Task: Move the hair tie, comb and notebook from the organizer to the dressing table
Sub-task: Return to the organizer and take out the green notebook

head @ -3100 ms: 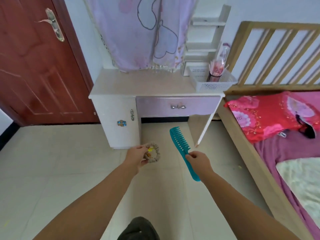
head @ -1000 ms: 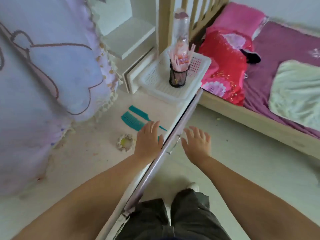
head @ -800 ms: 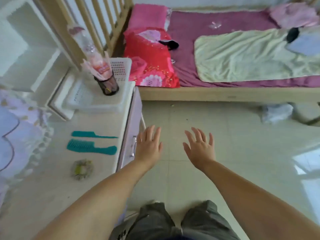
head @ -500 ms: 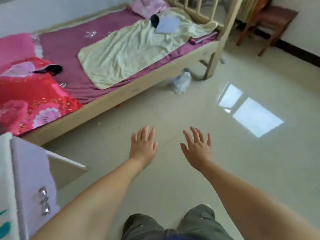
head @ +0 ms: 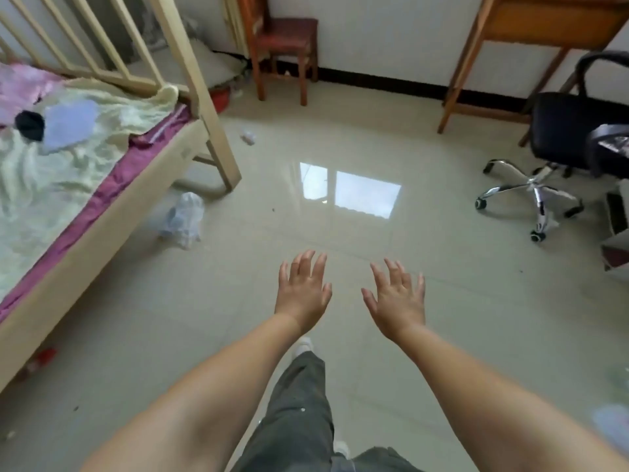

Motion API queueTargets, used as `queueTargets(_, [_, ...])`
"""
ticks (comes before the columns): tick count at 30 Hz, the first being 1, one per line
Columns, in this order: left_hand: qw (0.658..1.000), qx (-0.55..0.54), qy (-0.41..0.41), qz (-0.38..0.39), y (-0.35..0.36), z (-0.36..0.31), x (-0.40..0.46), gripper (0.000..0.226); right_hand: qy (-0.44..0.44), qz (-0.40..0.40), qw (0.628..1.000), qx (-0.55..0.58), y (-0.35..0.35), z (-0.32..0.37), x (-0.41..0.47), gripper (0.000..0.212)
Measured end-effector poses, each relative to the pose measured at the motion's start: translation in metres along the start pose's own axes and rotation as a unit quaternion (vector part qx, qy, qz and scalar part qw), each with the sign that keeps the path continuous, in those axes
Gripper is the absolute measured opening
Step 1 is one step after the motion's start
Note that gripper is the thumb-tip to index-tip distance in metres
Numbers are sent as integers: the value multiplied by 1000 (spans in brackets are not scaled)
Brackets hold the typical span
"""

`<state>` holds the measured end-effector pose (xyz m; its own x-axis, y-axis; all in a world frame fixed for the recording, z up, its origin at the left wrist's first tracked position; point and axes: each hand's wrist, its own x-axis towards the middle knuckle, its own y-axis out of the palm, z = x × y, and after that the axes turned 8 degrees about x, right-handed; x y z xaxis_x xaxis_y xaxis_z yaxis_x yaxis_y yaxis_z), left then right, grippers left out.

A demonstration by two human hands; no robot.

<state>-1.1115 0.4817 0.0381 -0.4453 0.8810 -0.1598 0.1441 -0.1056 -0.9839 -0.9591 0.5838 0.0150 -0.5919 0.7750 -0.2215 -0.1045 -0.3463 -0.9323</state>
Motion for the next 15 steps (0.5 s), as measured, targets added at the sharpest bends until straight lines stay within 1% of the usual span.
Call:
queueTargets(3, [1000,10,14,-10,-8,-9,90,57,20,-26,999,2,-23,-34,71,58])
queueTargets(6, [999,18,25,-20,-23,-19,192,57,65,-56,996,14,-59,-70,158,57])
queueTargets(8, [998,28,53,-23,-40,-33,262,57,95,-80,992,29,-89,-92,212,57])
queueTargets(11, [995,30,94,-32,-70,-66,359,57,130,-109,984,46,-135,-121,280,57])
queueTargets(15, [987,20,153,-42,-96,-127,467,57,177,-127,974,59,-180,-176,350,57])
